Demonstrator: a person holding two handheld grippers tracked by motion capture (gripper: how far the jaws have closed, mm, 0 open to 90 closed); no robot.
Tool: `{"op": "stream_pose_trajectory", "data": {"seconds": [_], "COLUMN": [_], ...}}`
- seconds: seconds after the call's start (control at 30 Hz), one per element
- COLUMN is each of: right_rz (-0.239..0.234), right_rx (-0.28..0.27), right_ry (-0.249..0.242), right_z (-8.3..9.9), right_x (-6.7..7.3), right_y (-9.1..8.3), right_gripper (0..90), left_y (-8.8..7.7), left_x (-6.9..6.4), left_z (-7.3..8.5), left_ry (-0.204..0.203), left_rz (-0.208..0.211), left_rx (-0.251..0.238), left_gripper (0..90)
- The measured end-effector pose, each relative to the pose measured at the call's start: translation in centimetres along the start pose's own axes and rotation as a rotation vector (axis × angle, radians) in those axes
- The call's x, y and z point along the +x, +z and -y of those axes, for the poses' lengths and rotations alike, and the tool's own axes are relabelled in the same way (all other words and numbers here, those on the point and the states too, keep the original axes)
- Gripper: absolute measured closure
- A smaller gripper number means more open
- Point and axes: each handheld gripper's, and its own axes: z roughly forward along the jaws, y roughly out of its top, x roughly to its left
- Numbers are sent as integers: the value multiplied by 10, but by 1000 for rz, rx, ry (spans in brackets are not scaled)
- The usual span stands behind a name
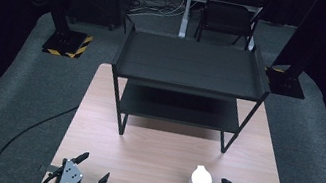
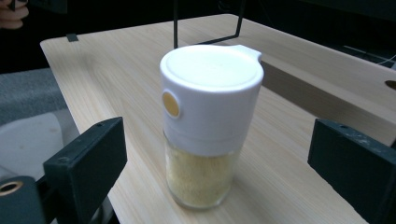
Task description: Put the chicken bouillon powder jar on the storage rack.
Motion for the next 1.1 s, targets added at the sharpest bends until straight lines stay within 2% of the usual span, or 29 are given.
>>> {"op": "stream_pose_trajectory", "data": {"seconds": [0.43,0.6,0.67,0.7,0.73,0.9,1.1], "right_rz": [-13,-16,-19,-1,-1,1,-4], "right_rx": [16,29,48,65,56,61,60], "right_ry": [2,30,37,33,38,37,68], "right_z": [-12,-16,-18,-20,-18,-19,-21], "right_x": [2,2,1,3,3,2,-1], "right_y": [33,45,49,50,50,50,50], "right_gripper": [49,137,240,290,296,300,301], "left_y": [0,0,-1,-1,-1,0,0], "left_x": [0,1,1,1,1,1,1], "left_z": [0,0,0,0,0,0,0], "left_ry": [1,-1,0,0,1,1,2], "left_rz": [1,2,2,2,2,4,5], "left_rx": [-2,-3,-3,-3,-3,-3,-3], "left_gripper": [76,77,76,76,76,76,76]}}
